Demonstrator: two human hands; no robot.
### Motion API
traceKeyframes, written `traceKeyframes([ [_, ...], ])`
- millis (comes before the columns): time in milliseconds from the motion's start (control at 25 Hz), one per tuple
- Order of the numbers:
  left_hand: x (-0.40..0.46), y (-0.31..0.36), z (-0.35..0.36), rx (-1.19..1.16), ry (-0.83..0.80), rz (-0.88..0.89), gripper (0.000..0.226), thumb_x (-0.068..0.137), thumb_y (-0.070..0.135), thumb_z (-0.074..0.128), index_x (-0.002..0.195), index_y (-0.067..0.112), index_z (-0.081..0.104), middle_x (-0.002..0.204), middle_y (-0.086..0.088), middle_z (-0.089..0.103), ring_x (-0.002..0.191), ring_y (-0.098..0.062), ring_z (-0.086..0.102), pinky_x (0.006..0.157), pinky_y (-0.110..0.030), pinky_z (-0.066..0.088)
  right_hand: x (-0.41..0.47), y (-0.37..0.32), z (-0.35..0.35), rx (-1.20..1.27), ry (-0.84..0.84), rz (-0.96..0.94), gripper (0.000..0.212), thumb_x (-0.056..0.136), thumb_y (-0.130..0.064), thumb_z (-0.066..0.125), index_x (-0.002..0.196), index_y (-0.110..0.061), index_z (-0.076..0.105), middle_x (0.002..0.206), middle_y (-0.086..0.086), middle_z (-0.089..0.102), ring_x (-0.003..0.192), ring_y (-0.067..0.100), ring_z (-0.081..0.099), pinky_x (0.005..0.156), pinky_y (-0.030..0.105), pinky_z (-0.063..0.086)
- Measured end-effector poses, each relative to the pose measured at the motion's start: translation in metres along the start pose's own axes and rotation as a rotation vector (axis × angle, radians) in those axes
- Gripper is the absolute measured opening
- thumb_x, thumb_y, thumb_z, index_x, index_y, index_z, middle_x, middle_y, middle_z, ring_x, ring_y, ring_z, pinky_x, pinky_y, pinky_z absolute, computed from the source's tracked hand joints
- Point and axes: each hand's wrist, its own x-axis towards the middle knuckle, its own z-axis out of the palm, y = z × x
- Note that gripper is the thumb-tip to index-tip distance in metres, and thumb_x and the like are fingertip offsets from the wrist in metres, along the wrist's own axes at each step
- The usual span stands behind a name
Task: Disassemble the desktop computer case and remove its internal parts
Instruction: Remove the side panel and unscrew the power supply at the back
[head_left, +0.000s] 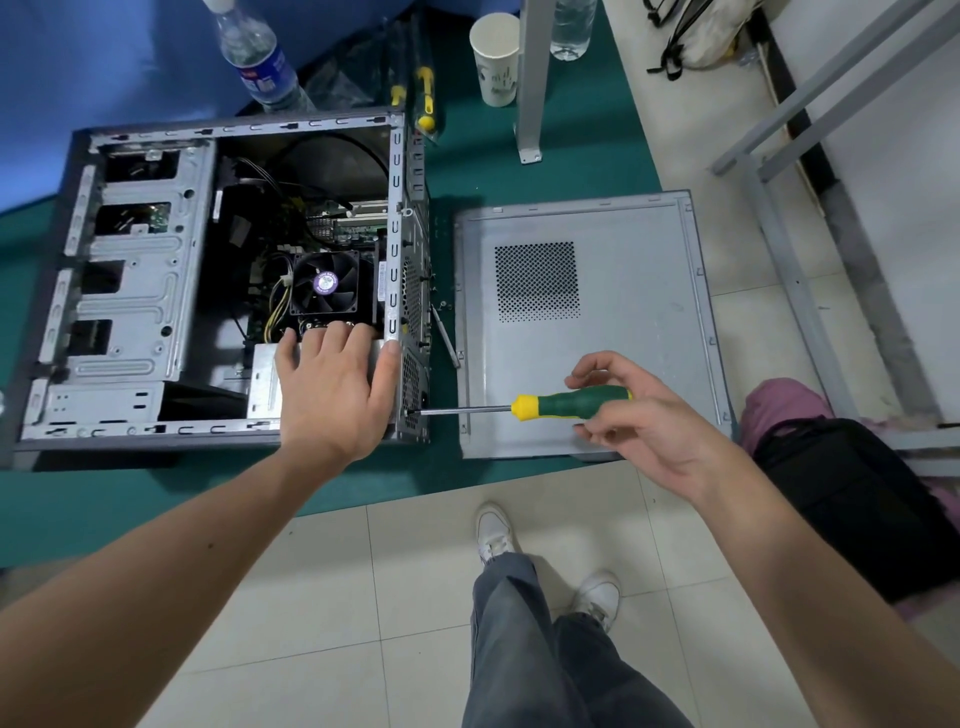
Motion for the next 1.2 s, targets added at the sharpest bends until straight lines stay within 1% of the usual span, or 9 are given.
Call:
traceKeyframes([
  [200,-0.001,0.0,0.002,0.0,0.004,0.0,0.043,0.101,0.05,0.019,0.088,0.019,0.048,0.091,0.003,0.047,0.098,-0.028,0.047,0.109,-0.053,0.023,0.0,0.007,0.003,-0.066,0.104,0.109,0.029,0.089,-0.048,0.063,0.092,-0.019,0.068,0.077,0.002,0.058,0.062,0.018,0.052,0.06,0.032,0.046],
  [400,-0.001,0.0,0.002,-0.023,0.014,0.003,0.045,0.101,0.049,0.02,0.089,0.018,0.05,0.09,0.007,0.041,0.097,-0.028,0.046,0.109,-0.053,0.023,-0.002,0.012,0.004,-0.029,0.096,0.015,0.013,0.094,-0.011,0.058,0.093,-0.02,0.066,0.076,0.003,0.051,0.057,0.015,0.04,0.054,0.027,0.036],
  [520,-0.001,0.0,0.002,-0.016,0.025,0.015,0.043,0.101,0.049,0.021,0.089,0.018,0.048,0.089,0.007,0.04,0.095,-0.027,0.046,0.109,-0.054,0.025,-0.005,0.012,0.002,0.037,0.062,-0.028,0.043,0.077,0.015,0.061,0.098,-0.023,0.066,0.099,0.005,0.058,0.078,0.021,0.052,0.067,0.031,0.041],
  [640,-0.001,0.0,0.002,-0.019,0.015,0.015,0.044,0.101,0.049,0.022,0.093,0.017,0.051,0.09,0.003,0.047,0.097,-0.028,0.047,0.109,-0.054,0.025,-0.006,0.011,0.007,-0.029,0.114,0.012,0.008,0.087,-0.021,0.069,0.094,-0.021,0.067,0.093,0.003,0.06,0.082,0.02,0.059,0.071,0.035,0.052],
  [720,-0.001,0.0,0.001,-0.031,0.007,0.012,0.044,0.101,0.049,0.022,0.096,0.017,0.051,0.094,0.0,0.053,0.098,-0.028,0.047,0.11,-0.053,0.024,-0.005,0.011,0.009,-0.142,0.185,0.058,0.02,0.095,-0.037,0.058,0.093,-0.019,0.066,0.076,0.002,0.056,0.062,0.018,0.052,0.06,0.031,0.049],
  [840,-0.002,0.001,-0.001,-0.088,0.012,0.0,0.039,0.1,0.049,0.026,0.102,0.017,0.049,0.1,-0.002,0.057,0.101,-0.028,0.049,0.112,-0.052,0.022,-0.005,0.009,0.011,-0.152,0.193,-0.008,0.008,0.097,-0.019,0.057,0.095,-0.018,0.064,0.076,0.001,0.051,0.057,0.016,0.044,0.055,0.027,0.042],
  [1000,-0.006,0.002,-0.013,-0.247,0.028,0.083,0.031,0.096,0.04,0.041,0.109,0.014,0.05,0.111,-0.001,0.051,0.108,-0.024,0.047,0.111,-0.053,0.027,-0.011,0.011,0.011,0.018,0.162,-0.054,0.037,0.083,0.014,0.06,0.1,-0.018,0.064,0.096,0.006,0.057,0.078,0.019,0.055,0.073,0.031,0.047],
  [1120,-0.01,-0.005,-0.034,-0.464,-0.121,0.207,0.029,0.088,0.037,0.059,0.109,0.018,0.057,0.121,0.002,0.039,0.118,-0.018,0.04,0.108,-0.04,0.035,-0.015,0.012,0.019,-0.081,0.199,0.01,0.005,0.092,-0.014,0.064,0.097,-0.014,0.063,0.089,0.005,0.059,0.075,0.018,0.062,0.077,0.036,0.055],
  [1200,-0.011,-0.005,-0.046,-0.281,-0.241,0.36,0.033,0.083,0.045,0.067,0.106,0.021,0.065,0.12,-0.003,0.042,0.114,-0.019,0.042,0.102,-0.037,0.04,-0.015,0.012,0.021,-0.194,0.242,0.052,0.017,0.094,-0.029,0.061,0.096,-0.012,0.063,0.086,0.006,0.058,0.063,0.016,0.059,0.064,0.032,0.053],
])
